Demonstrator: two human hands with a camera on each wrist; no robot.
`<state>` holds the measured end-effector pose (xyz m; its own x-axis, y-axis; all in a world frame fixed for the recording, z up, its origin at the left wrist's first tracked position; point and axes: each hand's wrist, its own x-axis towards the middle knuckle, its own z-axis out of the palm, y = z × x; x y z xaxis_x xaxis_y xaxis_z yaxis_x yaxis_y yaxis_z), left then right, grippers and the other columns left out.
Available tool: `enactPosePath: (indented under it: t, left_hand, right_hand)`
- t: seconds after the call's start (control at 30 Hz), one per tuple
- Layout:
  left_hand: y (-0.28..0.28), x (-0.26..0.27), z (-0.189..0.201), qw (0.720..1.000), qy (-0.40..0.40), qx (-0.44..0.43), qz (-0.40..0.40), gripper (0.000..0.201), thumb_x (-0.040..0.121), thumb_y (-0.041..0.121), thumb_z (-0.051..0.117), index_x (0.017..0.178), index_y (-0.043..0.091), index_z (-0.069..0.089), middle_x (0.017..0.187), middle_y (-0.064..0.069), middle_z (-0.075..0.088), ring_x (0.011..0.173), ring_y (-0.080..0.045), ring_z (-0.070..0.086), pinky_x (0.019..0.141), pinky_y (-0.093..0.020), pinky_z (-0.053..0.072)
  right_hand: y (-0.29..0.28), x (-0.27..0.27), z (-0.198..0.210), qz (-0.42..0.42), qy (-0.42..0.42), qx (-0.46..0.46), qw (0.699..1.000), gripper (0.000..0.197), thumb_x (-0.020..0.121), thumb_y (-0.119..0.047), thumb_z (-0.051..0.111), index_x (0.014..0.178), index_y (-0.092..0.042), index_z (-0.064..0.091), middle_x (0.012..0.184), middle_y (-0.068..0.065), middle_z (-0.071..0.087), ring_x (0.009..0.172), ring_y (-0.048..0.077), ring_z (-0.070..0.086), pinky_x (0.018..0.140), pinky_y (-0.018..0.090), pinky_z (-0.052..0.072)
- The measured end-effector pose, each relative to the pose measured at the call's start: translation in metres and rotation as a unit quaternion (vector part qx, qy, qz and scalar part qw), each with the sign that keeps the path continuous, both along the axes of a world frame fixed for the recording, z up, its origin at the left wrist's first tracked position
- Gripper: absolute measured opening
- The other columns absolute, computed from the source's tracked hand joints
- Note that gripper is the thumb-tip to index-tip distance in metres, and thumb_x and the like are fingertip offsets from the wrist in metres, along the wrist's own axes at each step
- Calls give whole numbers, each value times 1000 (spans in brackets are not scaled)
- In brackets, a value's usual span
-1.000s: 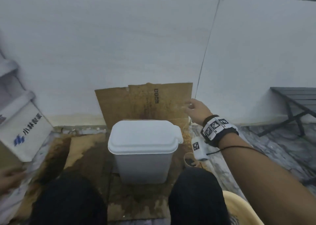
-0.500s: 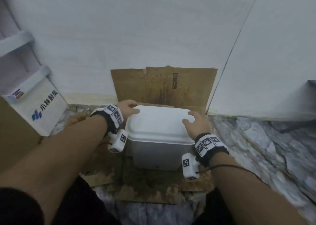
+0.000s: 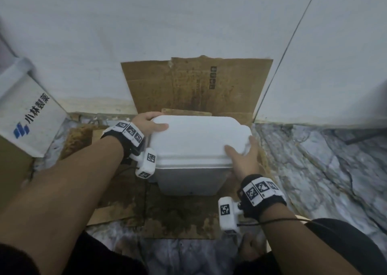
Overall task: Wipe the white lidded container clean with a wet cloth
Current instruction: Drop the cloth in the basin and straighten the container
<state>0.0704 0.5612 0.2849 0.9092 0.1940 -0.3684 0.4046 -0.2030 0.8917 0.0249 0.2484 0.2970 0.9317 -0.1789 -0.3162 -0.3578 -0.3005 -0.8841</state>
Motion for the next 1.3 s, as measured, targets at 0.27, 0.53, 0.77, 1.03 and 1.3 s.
enactPosePath:
  t: [0.27,0.53,0.77,1.03,1.3]
  left_hand:
    - [-20,-72,9,993,-40,-91,69,58,68,18,85,118,34,61,114,0,67,102,-26,65,80,-47,58]
    - [-116,-145,-21,959,-156,-154,181,59,74,25,82,125,37,53,114,9,66,105,-14,64,86,-46,57]
    - [-175,-157,-60,923,-132,-210,295,79,59,45,86,124,61,45,127,10,60,116,-22,60,92,-50,52]
    - [-189,-129,-58,896,-102,-242,358,66,60,45,82,114,67,50,128,11,60,113,-23,61,86,-49,56]
    - [-181,-83,-53,890,-79,-242,379,74,69,32,82,133,45,48,125,9,63,105,-23,65,83,-49,57]
  right_hand:
    - [-6,55,23,76,-118,11,990,80,82,-22,73,147,-29,28,147,2,39,117,17,44,63,11,47]
    - [1,95,47,197,-132,73,969,84,71,-1,78,138,-36,40,137,-5,47,118,23,53,85,39,55]
    - [13,111,29,270,-83,55,958,92,72,3,77,147,-29,35,143,-5,47,123,16,50,93,35,51]
    - [15,131,16,346,-51,-100,932,72,93,-26,61,152,-32,20,152,0,37,133,23,43,109,39,39]
    - [6,119,-3,375,-38,-162,912,63,100,-35,46,154,-32,14,158,-2,26,141,22,34,114,37,30]
